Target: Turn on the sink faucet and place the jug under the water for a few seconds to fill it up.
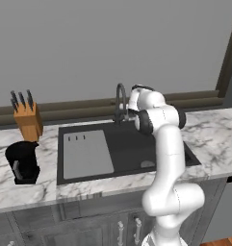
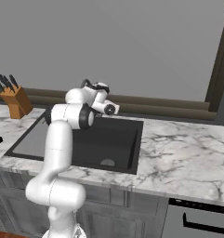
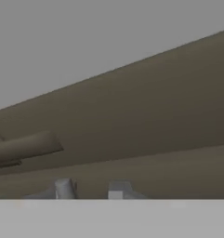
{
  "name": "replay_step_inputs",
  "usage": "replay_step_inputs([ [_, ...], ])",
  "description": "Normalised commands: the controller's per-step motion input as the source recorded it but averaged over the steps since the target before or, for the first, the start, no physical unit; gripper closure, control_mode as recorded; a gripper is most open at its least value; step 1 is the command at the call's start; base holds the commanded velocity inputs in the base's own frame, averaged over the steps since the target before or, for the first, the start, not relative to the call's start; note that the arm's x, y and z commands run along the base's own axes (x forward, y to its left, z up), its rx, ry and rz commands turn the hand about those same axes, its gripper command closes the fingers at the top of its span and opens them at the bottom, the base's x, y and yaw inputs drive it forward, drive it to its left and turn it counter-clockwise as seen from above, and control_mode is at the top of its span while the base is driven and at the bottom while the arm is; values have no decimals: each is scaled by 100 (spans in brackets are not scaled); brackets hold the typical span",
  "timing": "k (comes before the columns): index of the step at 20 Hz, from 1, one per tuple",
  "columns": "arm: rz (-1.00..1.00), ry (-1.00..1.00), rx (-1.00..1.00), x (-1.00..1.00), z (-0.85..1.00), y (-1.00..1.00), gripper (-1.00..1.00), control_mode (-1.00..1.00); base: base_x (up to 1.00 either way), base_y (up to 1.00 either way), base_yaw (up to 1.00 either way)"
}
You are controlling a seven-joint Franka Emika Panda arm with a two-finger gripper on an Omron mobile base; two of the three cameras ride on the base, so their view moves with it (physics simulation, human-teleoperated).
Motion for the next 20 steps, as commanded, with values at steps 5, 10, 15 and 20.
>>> replay_step_inputs([
  [5, -13, 17, 20, 19, -69, -100, 100, -100, 0, 0, 0],
  [10, -12, 13, 20, 0, -74, -100, 100, -100, 0, 0, 0],
  [15, -9, 10, 24, 0, -76, -100, 100, -100, 0, 0, 0],
  [20, -8, 4, 24, -5, -71, -100, 100, -100, 0, 0, 0],
])
